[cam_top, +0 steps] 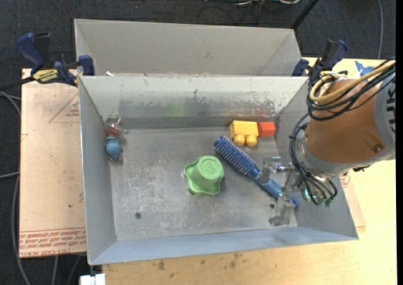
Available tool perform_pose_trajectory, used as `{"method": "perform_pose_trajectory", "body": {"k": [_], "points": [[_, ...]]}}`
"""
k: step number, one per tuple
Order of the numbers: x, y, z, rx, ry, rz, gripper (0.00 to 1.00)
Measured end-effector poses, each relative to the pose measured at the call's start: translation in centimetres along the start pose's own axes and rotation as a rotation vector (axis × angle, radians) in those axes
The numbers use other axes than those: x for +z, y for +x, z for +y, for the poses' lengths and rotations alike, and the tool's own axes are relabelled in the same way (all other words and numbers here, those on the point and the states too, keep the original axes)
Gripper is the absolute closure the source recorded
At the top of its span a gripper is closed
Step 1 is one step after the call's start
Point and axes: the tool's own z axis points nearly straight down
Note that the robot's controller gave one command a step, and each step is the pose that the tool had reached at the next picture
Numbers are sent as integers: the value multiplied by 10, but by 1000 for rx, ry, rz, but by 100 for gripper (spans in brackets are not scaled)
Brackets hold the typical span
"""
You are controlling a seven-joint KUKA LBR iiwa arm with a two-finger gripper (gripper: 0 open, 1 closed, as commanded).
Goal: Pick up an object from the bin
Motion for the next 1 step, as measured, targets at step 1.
{"method": "perform_pose_trajectory", "body": {"k": [1], "points": [[35, -34, -49, -77, 3, -9, 0]]}}
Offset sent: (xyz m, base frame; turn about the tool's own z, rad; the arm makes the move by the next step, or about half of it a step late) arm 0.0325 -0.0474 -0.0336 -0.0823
